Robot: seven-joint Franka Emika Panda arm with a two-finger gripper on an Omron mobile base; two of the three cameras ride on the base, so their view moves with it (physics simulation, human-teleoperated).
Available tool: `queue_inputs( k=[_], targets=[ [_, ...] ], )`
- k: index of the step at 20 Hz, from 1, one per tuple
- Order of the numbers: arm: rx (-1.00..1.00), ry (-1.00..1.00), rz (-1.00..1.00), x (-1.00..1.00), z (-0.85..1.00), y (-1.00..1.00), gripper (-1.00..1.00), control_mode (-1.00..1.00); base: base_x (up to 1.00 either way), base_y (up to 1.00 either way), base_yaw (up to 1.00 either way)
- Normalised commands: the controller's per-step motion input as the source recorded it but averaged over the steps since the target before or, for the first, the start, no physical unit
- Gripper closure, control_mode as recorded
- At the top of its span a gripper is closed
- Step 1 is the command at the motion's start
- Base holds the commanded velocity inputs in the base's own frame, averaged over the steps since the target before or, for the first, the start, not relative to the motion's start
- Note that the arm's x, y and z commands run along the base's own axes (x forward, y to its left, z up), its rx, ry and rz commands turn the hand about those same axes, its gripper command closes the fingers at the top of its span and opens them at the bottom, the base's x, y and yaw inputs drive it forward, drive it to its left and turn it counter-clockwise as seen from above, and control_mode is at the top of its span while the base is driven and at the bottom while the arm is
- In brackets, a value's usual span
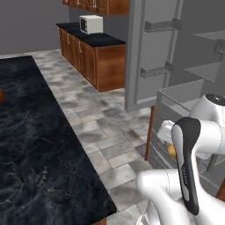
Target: Place the garlic and potato inside the fridge drawer. Close the drawer after placing the vegetables.
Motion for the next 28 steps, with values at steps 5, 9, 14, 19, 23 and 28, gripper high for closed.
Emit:
queue_inputs(
  k=[5,9,14,19,23,28],
  targets=[
    [0.0,0.0,0.0,0.0,0.0,0.0,1.0,1.0,0.59,-0.07,-0.02],
    [0.0,0.0,0.0,0.0,0.0,0.0,1.0,1.0,0.89,-0.05,-0.1],
    [0.0,0.0,0.0,0.0,0.0,0.0,1.0,1.0,0.56,-0.16,-0.11],
    [0.0,0.0,0.0,0.0,0.0,0.0,1.0,1.0,0.63,0.0,-0.48],
    [0.0,0.0,0.0,0.0,0.0,0.0,1.0,1.0,0.49,-0.03,-0.56],
    [0.0,0.0,0.0,0.0,0.0,0.0,1.0,1.0,0.97,0.13,-0.35]
  ],
)
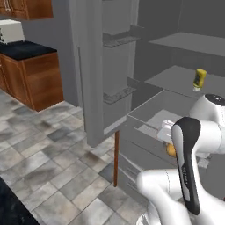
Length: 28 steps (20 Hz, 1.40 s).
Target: Place the garlic and potato inside the fridge drawer. Close the drawer after placing the vegetables.
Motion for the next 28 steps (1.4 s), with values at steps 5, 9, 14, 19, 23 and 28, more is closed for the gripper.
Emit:
queue_inputs(
  k=[5,9,14,19,23,28],
  targets=[
    [0.0,0.0,0.0,0.0,0.0,0.0,1.0,1.0,0.97,0.05,-0.09],
    [0.0,0.0,0.0,0.0,0.0,0.0,1.0,1.0,0.18,0.09,-0.26],
    [0.0,0.02,-0.07,0.08,0.01,0.0,1.0,-1.0,0.2,0.08,-0.35],
    [0.0,0.11,-0.28,0.59,0.09,-0.33,1.0,-1.0,0.0,0.0,0.0],
    [0.0,0.14,-0.18,0.8,0.03,-0.53,1.0,-1.0,0.0,0.0,0.0],
    [0.0,0.13,-0.01,0.94,-0.12,-0.32,1.0,-1.0,0.0,0.0,0.0]
  ],
)
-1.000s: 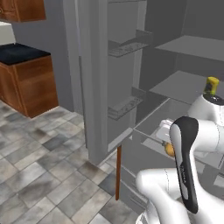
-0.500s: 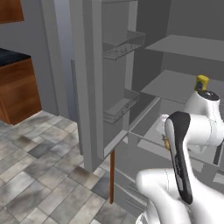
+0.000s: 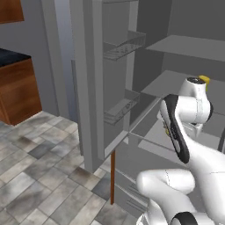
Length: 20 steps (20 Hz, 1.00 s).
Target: Place the garlic and potato inside the fridge drawer. Close the drawer after placing the vegetables.
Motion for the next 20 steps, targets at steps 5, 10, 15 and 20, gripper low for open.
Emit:
queue_inputs(
  k=[5,10,15,20],
  targets=[
    [0.0,0.12,0.0,0.76,-0.38,-0.36,1.0,-1.0,0.0,0.0,0.0],
    [0.0,0.16,0.0,0.53,-0.74,-0.16,1.0,-1.0,0.0,0.0,0.0],
    [0.0,0.09,0.0,0.1,-0.67,-0.15,1.0,-1.0,0.0,0.0,0.0],
    [0.0,0.06,0.0,0.1,-0.39,-0.18,1.0,-1.0,0.0,0.0,0.0]
  ],
)
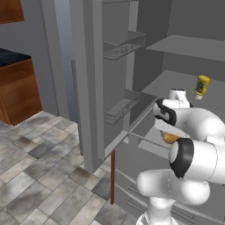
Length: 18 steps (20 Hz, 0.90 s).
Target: Place the garlic and potato inside the fridge drawer. Close the drawer after placing the vegetables.
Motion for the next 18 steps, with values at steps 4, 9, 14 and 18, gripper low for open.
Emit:
queue_inputs(
  k=[4,9,14,18],
  targets=[
    [0.0,0.07,0.0,0.14,-0.39,-0.14,1.0,-1.0,0.0,0.0,0.0],
    [0.0,0.07,0.0,0.23,-0.37,-0.25,1.0,-1.0,0.0,0.0,0.0],
    [0.0,0.02,0.0,0.17,-0.38,-0.15,1.0,-1.0,0.0,0.0,0.0],
    [0.0,0.0,0.0,0.0,-0.47,0.0,1.0,-1.0,0.0,0.0,0.0]
  ],
)
